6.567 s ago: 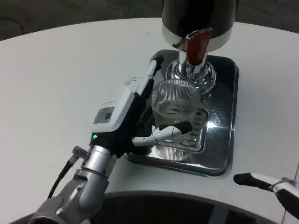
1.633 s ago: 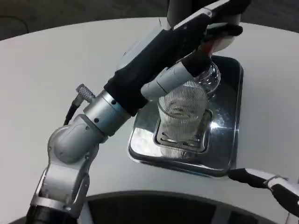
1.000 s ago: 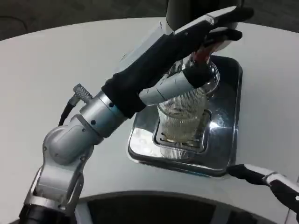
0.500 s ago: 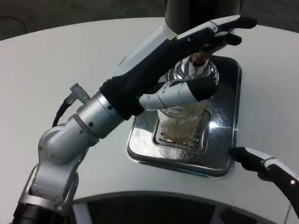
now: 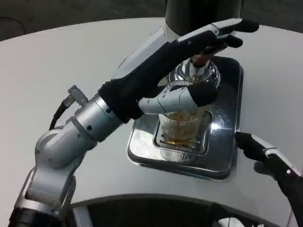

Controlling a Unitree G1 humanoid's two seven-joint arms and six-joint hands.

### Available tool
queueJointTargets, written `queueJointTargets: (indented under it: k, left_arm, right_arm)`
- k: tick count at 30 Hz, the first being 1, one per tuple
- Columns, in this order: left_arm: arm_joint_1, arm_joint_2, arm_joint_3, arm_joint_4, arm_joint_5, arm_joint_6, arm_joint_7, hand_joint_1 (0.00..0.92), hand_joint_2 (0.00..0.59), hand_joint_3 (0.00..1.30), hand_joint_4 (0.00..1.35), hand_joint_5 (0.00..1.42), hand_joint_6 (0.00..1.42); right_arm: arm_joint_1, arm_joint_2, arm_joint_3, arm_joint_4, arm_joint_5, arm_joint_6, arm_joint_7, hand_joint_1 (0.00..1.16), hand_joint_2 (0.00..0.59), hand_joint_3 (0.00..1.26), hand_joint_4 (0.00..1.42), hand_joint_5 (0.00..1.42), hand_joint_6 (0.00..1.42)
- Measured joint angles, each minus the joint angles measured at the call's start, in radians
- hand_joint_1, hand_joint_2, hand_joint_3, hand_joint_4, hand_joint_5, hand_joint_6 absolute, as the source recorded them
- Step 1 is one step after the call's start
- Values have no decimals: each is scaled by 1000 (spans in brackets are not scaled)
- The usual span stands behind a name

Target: Grasp the cup under the faucet to collect the drink, then remove the cup.

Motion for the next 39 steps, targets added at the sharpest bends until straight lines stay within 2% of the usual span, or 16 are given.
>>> queueJointTargets:
  k: [11,15,24,32,39]
  left_arm:
    - [8,15,-1,-18,12,0,9,0,65,218,117,220,156]
    - [9,17,-1,-25,19,0,11,0,64,219,123,220,156]
    - [10,17,-4,-27,31,-3,16,0,64,221,126,220,156]
    - [10,17,-7,-13,33,-22,21,0,64,227,127,220,156]
    - [7,19,-10,-3,34,-35,21,0,64,228,127,220,156]
  right_arm:
    - [-127,7,3,171,28,-7,-101,930,171,165,176,172,196]
    - [-184,13,5,240,45,-27,-143,929,171,163,173,164,196]
    - [-325,44,27,432,47,-74,-249,937,154,144,146,135,181]
    - [-439,71,46,569,45,-86,-332,934,153,125,128,111,165]
    - [-530,72,63,671,46,-95,-381,923,150,113,108,97,153]
